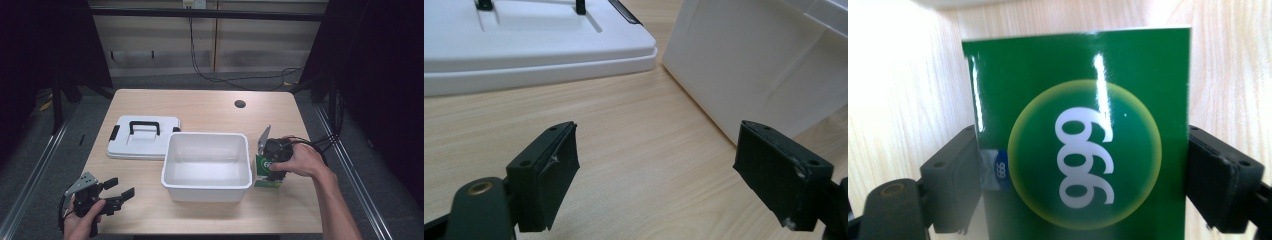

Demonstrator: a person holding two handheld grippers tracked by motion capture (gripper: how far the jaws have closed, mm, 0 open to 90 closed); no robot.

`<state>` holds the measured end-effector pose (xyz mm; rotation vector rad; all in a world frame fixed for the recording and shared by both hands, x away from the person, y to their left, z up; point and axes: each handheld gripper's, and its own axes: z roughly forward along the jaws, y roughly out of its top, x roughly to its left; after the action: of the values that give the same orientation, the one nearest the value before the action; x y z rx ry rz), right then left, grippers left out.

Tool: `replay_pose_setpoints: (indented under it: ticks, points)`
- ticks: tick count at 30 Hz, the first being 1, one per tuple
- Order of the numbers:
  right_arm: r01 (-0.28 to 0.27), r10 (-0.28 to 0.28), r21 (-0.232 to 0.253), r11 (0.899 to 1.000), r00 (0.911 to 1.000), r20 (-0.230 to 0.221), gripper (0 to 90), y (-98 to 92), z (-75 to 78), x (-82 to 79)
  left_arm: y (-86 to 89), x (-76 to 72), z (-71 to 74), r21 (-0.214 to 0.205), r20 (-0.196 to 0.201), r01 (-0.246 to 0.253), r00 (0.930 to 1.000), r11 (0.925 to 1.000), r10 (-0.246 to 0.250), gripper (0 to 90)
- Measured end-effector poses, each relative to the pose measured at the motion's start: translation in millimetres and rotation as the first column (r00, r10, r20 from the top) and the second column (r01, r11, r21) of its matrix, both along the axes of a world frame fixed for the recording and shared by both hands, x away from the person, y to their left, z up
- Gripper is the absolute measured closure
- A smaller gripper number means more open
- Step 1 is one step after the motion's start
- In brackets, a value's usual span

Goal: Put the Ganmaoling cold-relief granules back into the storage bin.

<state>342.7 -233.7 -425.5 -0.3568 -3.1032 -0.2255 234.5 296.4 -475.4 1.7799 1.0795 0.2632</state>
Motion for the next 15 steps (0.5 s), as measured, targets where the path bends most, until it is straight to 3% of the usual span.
replay_pose_setpoints:
  ticks: [1, 5, 15]
  points:
    - [-0.027, 0.027, -0.049, 0.998, 0.9996, -0.002, 15.1, 4.3, 0.8, 0.8, 0.0, 0.0, 0.0, 0.000, 0.000, 0.000, 1.0000, 1.0000, 0.000, 17.3]
    - [-0.036, 0.034, -0.106, 0.994, 0.9993, -0.018, 15.8, 10.6, 2.1, 1.2, 0.8, -0.4, 0.3, 0.001, 0.002, 0.002, 1.0000, 1.0000, -0.002, 17.3]
    - [-0.016, 0.013, -0.099, 0.995, 0.9996, -0.023, 16.5, 8.0, 2.6, 0.6, 0.8, -0.3, 0.1, 0.001, 0.001, -0.001, 1.0000, 1.0000, 0.001, 17.3]
